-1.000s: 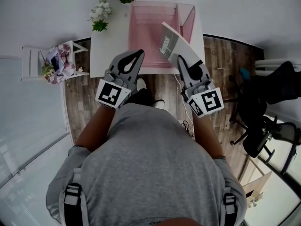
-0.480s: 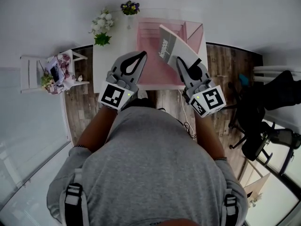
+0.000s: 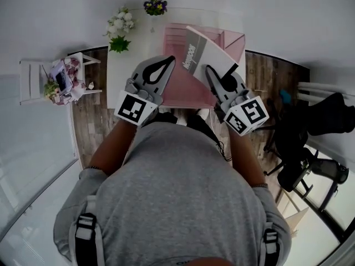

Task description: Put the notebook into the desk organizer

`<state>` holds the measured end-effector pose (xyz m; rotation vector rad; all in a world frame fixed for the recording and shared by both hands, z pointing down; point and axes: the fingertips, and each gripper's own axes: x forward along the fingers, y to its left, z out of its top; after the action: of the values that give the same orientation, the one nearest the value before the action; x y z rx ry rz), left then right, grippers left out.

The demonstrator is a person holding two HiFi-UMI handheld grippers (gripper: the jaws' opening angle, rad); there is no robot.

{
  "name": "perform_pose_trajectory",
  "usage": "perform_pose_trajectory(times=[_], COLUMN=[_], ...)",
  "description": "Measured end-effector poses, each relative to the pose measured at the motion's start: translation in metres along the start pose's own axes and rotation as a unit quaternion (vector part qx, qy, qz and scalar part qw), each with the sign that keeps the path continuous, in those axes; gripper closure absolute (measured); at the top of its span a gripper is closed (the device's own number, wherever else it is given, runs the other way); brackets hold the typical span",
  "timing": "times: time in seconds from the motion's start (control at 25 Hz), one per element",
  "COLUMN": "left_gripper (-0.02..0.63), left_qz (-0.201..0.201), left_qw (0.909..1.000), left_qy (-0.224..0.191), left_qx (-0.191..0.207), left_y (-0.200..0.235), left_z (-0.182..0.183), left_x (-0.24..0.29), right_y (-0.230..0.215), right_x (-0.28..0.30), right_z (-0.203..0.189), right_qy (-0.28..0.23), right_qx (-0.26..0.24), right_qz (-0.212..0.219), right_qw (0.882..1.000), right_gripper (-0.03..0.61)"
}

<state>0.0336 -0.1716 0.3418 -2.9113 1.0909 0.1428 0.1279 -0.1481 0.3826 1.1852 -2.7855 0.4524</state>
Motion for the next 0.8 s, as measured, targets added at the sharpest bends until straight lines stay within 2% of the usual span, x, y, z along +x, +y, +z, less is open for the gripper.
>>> perform_pose_trajectory(times=[0.12,0.32,0.6,0.8], left_gripper=[0.595,0.594,0.594,0.594], left_qz=[0.014,0.057,0.102,0.118], left_qw=[0.9998,0.9981,0.9943,0.9926], left_qy=[-0.001,0.001,0.002,0.009], left_qx=[0.011,0.024,0.031,0.03], left_y=[-0.003,-0.003,-0.004,-0.006], left_z=[0.003,0.007,0.011,0.005], left_x=[0.006,0.01,0.004,-0.001], right_y=[-0.009,-0.018,-0.024,-0.025], right_x=[0.004,0.012,0.021,0.028], right_z=[-0.002,-0.003,-0.016,-0.027], right_qy=[0.003,0.014,0.057,0.078], right_qx=[0.04,0.066,0.122,0.162], right_qz=[0.028,0.068,0.11,0.129], right_qw=[0.999,0.995,0.985,0.975], right_gripper=[0.563,0.563,0.561,0.561])
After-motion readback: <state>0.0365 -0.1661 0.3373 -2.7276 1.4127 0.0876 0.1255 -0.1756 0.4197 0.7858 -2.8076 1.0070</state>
